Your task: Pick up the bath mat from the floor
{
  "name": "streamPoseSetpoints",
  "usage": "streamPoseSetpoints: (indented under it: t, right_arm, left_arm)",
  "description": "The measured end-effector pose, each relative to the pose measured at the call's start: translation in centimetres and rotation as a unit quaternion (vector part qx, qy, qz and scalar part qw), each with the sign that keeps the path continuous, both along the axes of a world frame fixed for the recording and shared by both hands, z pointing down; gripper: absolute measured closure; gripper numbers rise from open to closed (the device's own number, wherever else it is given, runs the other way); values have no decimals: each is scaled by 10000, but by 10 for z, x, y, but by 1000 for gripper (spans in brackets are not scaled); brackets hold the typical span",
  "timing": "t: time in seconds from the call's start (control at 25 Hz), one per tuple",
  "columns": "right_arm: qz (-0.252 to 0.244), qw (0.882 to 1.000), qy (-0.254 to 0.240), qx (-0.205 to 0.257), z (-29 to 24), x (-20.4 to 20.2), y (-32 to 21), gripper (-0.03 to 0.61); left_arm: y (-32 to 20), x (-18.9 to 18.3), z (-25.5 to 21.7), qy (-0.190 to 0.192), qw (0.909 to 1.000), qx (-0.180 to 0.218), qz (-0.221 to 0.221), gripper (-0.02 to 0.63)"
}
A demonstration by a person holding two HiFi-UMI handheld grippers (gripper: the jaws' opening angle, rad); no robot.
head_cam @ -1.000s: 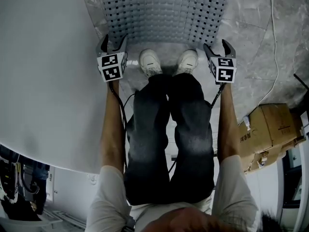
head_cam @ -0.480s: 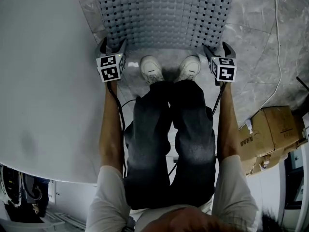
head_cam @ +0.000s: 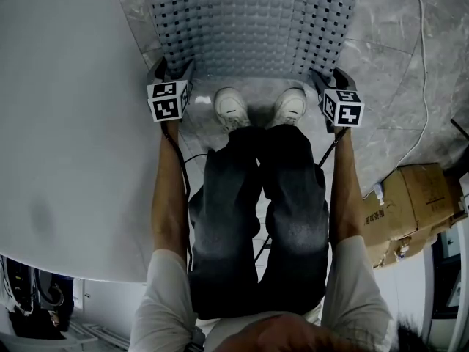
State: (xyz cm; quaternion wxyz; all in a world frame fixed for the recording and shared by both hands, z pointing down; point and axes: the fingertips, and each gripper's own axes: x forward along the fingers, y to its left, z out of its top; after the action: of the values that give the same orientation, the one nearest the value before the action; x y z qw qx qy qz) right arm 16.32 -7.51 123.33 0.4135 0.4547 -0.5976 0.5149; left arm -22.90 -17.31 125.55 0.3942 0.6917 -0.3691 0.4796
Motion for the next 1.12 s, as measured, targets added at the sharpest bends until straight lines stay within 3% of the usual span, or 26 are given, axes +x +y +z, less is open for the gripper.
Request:
streamPoseSetpoints:
  t: [0.28, 0.4, 0.52, 0.76, 1.12]
  right_arm:
    - [-251, 9996, 39, 149, -11, -8, -7, 476]
    - [-307, 9992, 10, 241, -15, -14, -12, 506]
    - [-356, 9988, 10, 325, -22, -16, -14, 522]
    - [-507, 9979, 13, 403, -36, -18, -19, 534]
    - [-645, 9967, 56, 496, -65, -16, -31, 535]
  left_arm:
    - [6, 14, -12, 90, 9999, -119, -4, 399]
    - [5, 22, -21, 177, 9998, -72, 107, 479]
    - [7, 28, -28, 248, 9996, -53, 138, 519]
    - [9, 34, -42, 284, 9994, -39, 184, 557]
    - [8, 38, -70, 295, 9993, -93, 200, 562]
